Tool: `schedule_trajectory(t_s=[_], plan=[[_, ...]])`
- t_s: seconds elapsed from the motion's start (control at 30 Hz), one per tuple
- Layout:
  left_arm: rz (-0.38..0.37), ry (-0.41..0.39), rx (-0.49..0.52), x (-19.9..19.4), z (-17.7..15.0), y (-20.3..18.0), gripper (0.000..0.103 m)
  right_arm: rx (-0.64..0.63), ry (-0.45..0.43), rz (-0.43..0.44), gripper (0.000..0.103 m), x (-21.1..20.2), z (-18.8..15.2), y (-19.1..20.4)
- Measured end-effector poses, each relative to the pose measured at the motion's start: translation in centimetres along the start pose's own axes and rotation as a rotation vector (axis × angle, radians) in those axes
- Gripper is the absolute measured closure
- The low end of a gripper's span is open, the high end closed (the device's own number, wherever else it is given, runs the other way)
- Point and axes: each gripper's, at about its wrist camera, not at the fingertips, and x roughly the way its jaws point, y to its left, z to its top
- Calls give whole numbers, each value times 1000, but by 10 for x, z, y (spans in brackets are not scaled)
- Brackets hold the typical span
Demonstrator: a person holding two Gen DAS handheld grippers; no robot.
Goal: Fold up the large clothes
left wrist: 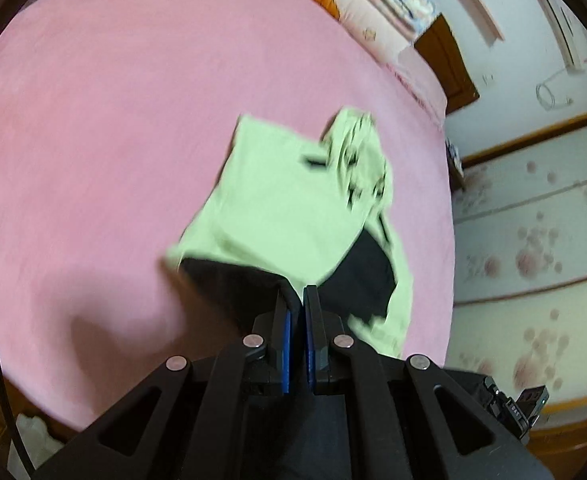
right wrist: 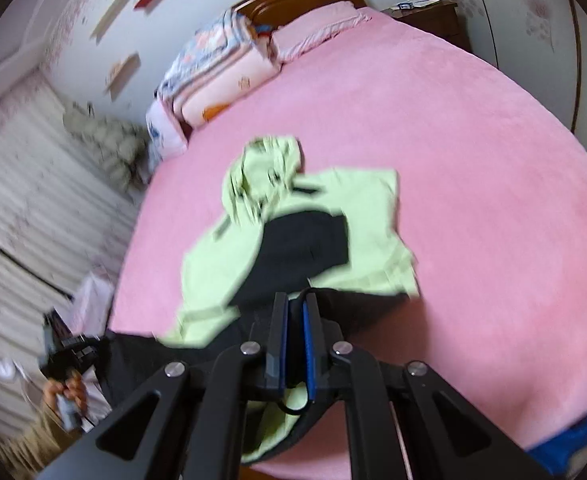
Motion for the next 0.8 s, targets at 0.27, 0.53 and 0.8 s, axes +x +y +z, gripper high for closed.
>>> schedule_trajectory(t_s=[0.27,0.53,0.8], plan=[[148,-69,-166,92,131,-31,95,85,-21,-61,97,106,153,-15],[316,-169,-297,148,197,-13,15,67,73,-378,67,241,206,-57],[519,17,137,234,185,-16,25,84,184,-386,67,283,178,-87]])
